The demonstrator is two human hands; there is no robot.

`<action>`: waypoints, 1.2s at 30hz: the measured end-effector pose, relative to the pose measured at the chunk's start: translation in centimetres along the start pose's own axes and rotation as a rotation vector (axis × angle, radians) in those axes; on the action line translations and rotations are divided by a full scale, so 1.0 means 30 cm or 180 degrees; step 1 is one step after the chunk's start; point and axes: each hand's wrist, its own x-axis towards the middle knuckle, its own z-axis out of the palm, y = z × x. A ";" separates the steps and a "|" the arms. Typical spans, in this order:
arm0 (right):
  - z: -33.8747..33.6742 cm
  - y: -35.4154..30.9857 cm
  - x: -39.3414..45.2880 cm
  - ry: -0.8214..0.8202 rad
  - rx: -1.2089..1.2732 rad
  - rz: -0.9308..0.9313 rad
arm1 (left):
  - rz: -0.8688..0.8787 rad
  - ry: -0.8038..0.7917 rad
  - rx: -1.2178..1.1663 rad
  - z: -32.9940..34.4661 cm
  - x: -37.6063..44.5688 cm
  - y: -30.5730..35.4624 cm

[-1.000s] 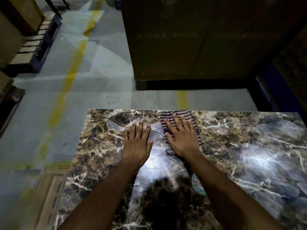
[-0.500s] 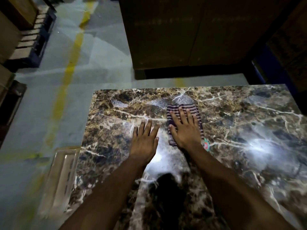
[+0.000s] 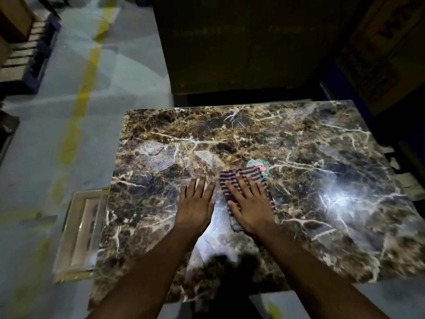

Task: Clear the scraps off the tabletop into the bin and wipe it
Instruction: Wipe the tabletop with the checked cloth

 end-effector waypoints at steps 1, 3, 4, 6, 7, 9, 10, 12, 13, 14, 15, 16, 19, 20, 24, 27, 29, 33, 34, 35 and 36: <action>0.003 0.034 -0.043 -0.0007 -0.0035 0.0056 | 0.0019 -0.0005 -0.0030 0.007 -0.025 0.005; -0.006 0.078 -0.078 0.0036 -0.0025 0.0317 | 0.0022 -0.0010 -0.0086 0.024 -0.083 0.015; -0.008 0.079 -0.075 0.0069 0.0015 0.0478 | 0.0008 -0.0001 -0.0079 0.035 -0.105 0.019; -0.011 0.035 -0.059 0.0088 0.0086 0.0708 | -0.0067 0.0022 -0.0103 0.053 -0.135 0.032; -0.004 0.006 -0.077 0.0060 0.0089 0.0695 | -0.0098 0.0041 -0.0128 0.064 -0.154 0.046; 0.018 -0.029 -0.159 0.0016 0.0084 0.0434 | -0.0104 0.0016 -0.0134 0.076 -0.188 0.065; 0.028 -0.023 -0.216 -0.0004 0.0076 0.0309 | -0.0076 -0.0002 -0.0125 0.078 -0.208 0.073; 0.031 0.022 -0.300 -0.0046 0.0070 0.0282 | 0.0003 -0.0010 -0.0126 0.081 -0.250 0.085; 0.031 0.044 -0.312 -0.0035 0.0081 0.0354 | 0.0027 -0.0024 -0.0147 0.085 -0.276 0.092; 0.028 0.053 -0.314 -0.0026 0.0097 0.0476 | 0.0033 -0.0033 -0.0172 0.093 -0.304 0.098; 0.027 0.048 -0.308 -0.0015 0.0110 0.0613 | 0.0023 -0.0021 -0.0192 0.104 -0.329 0.107; 0.029 0.027 -0.298 -0.0003 0.0117 0.0710 | 0.0011 0.0000 -0.0196 0.114 -0.347 0.114; 0.044 -0.056 -0.354 -0.0048 0.0075 0.0471 | 0.0031 0.0040 -0.0124 0.140 -0.407 0.140; 0.057 -0.059 -0.400 -0.0054 0.0043 0.0299 | 0.0039 0.0034 -0.0108 0.146 -0.425 0.146; 0.059 0.032 -0.508 -0.0126 0.0050 0.0447 | 0.0040 -0.0095 -0.0153 0.157 -0.473 0.161; 0.040 0.008 -0.472 -0.0124 0.0169 0.0814 | 0.0048 -0.0134 -0.0189 0.157 -0.491 0.180; 0.045 -0.051 -0.473 -0.0103 0.0223 0.0629 | 0.0040 -0.0112 -0.0223 0.158 -0.497 0.195; 0.077 0.006 -0.570 -0.0068 0.0108 0.0222 | -0.0016 -0.0099 -0.0275 0.151 -0.479 0.218; 0.074 0.046 -0.569 -0.0064 0.0080 0.0317 | -0.0039 -0.0096 -0.0289 0.150 -0.469 0.225; 0.069 0.079 -0.550 -0.0056 0.0073 0.0458 | -0.0061 -0.0080 -0.0316 0.149 -0.457 0.232; 0.061 0.094 -0.515 -0.0025 0.0076 0.0591 | -0.0075 -0.0060 -0.0341 0.145 -0.442 0.238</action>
